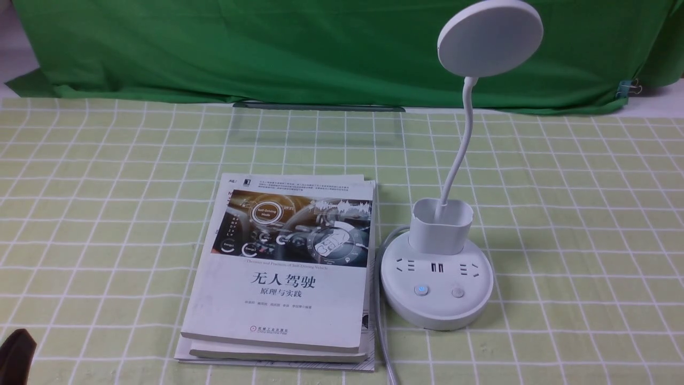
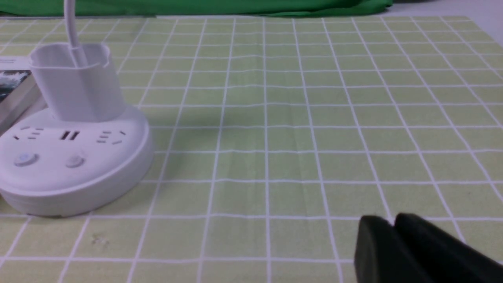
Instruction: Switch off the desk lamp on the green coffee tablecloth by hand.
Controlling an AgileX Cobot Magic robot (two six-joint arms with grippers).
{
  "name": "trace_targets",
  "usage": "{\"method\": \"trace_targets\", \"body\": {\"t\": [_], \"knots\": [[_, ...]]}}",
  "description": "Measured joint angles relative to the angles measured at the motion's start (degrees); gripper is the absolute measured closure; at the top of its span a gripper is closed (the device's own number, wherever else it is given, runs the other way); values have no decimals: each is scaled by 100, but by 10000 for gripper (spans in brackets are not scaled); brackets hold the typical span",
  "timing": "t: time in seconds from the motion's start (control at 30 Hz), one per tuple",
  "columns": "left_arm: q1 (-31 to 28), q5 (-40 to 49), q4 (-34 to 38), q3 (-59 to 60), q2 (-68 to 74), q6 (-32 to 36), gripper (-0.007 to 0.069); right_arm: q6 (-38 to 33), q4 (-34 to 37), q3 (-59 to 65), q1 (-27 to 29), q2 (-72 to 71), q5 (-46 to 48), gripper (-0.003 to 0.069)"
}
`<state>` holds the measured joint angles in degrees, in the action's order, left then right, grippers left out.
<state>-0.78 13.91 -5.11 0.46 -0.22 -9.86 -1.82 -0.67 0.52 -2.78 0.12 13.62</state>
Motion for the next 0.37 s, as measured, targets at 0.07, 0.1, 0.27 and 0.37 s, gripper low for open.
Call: {"method": "trace_targets", "body": {"t": [0.07,0.1,0.27,0.37], "knots": [[0,0,0,0,0,0,214,0,0,0,0,0,0,523],[0,0,0,0,0,0,214,0,0,0,0,0,0,519],[0,0,0,0,0,0,214,-5,0,0,0,0,0,512],[0,0,0,0,0,0,214,-5,0,0,0,0,0,503]]}}
